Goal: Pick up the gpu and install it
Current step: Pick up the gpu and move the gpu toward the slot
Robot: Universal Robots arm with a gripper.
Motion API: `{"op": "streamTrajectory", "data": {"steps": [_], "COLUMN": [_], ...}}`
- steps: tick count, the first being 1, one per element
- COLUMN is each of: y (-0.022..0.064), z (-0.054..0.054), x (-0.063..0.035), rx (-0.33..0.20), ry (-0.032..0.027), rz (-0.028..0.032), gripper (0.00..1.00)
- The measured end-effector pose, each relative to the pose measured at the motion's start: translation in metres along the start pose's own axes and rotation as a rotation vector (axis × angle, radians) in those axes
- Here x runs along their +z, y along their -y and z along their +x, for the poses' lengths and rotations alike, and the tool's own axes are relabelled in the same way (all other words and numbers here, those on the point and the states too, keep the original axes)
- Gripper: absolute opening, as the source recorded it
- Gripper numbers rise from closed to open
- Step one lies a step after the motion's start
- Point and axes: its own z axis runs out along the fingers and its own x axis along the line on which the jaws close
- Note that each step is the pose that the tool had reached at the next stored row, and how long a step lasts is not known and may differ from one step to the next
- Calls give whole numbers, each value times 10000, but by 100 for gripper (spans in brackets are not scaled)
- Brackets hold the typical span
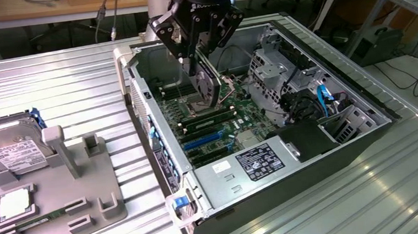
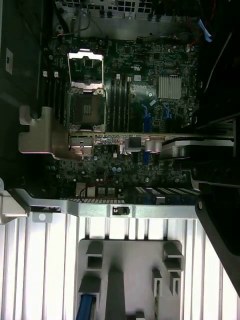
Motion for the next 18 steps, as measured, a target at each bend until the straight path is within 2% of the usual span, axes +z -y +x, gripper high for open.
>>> {"op": "streamTrajectory", "data": {"steps": [14, 18], "y": [8, 12], "z": [-228, -333], "x": [5, 7], "rx": [0, 0], "ry": [1, 1], "rz": [0, 1], "gripper": [28, 28]}}
